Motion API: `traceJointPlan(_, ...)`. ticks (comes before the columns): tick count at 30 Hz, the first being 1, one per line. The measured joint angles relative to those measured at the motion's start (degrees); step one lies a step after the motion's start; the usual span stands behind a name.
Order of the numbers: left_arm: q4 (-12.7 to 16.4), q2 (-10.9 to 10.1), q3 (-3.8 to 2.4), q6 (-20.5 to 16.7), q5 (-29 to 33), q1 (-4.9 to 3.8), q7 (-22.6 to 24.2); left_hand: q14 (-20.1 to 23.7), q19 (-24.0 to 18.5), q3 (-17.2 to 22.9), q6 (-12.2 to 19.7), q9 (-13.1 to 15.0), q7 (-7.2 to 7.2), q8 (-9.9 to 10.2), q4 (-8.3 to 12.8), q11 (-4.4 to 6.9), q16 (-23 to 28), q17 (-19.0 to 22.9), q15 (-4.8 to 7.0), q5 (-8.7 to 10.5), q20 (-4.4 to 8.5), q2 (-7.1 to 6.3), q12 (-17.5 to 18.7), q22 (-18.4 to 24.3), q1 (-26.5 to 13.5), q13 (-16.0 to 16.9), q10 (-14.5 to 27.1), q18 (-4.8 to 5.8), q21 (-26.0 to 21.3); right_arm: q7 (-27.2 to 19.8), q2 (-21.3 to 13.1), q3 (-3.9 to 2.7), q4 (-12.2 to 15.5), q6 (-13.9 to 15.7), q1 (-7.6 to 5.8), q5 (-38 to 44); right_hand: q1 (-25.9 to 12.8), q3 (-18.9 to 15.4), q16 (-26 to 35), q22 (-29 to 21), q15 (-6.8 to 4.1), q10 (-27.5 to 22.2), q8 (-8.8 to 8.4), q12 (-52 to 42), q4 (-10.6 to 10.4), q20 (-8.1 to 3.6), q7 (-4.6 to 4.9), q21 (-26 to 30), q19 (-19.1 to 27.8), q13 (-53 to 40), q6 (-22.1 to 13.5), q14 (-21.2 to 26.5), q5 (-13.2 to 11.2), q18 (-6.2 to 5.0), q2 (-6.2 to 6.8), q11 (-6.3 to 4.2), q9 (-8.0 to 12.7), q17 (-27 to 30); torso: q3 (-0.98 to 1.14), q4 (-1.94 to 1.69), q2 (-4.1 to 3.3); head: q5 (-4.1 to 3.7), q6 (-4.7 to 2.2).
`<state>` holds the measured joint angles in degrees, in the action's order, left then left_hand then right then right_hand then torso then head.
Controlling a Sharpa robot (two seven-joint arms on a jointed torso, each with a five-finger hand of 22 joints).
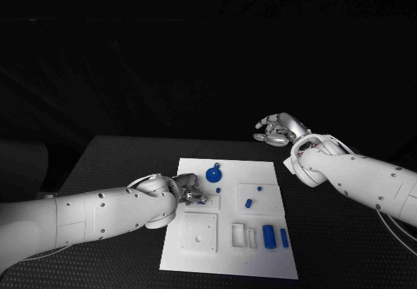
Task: Assemble the parts on the task board
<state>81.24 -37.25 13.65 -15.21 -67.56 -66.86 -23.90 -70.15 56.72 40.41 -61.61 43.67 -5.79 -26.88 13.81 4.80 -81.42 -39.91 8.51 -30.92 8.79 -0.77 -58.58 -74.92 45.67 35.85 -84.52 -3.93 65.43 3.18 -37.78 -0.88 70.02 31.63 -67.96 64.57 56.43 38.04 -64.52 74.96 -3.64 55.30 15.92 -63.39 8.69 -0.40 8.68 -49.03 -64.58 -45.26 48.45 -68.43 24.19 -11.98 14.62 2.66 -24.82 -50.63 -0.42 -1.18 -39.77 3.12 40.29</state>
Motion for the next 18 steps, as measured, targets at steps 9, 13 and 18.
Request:
traceJointPlan(9,-0.3,0.3,-0.01,0.3,-0.1,-0.03,0.0,0.0,0.0,0.0,0.0,0.0,0.0,-2.6,0.0,-0.2,-0.2,0.2,-0.01,2.02,0.0,0.08,-0.4,0.0,-0.1,-0.4,0.2,0.1,0.0,0.0,0.0,0.0,0.0,-0.1,0.0,0.0,0.0,0.0,0.0,0.0,0.0,0.0,0.0,0.0,0.0,0.0,0.01,0.0,0.0,0.1,0.1,0.0,0.0,0.0,0.0,0.0,0.0,0.0,0.01,0.02,-0.01,0.07,-0.08)
traceJointPlan(13,-0.4,0.5,-0.03,0.7,-0.1,-0.04,-0.1,-0.1,0.0,-0.5,-0.3,2.9,0.0,-6.8,-0.5,-0.2,-0.2,0.3,-0.09,3.82,0.0,0.57,-0.7,0.0,-0.6,-0.6,0.2,0.14,0.0,0.0,0.0,0.0,0.0,-0.1,0.0,0.0,0.0,0.0,0.0,0.0,0.0,0.0,0.0,0.0,0.0,0.0,0.17,0.2,0.0,0.1,0.0,0.0,0.3,0.0,0.0,0.0,0.0,0.1,0.01,0.03,-0.01,0.09,-0.09)
traceJointPlan(18,-0.6,0.8,0.04,1.2,0.0,0.05,-0.2,-0.2,0.0,-0.4,-1.5,2.2,0.2,-7.2,-0.9,-0.19,-0.5,0.4,0.01,5.02,0.0,0.77,-1.1,0.0,-0.8,-0.6,0.2,-0.49,0.0,0.0,0.0,0.0,0.0,-0.1,0.0,0.0,0.0,0.0,0.0,0.0,0.0,0.0,0.0,0.0,0.0,0.0,0.17,0.2,0.0,0.2,0.0,0.0,0.7,-0.01,0.0,0.0,0.0,0.1,0.03,0.03,-0.02,0.12,-0.09)
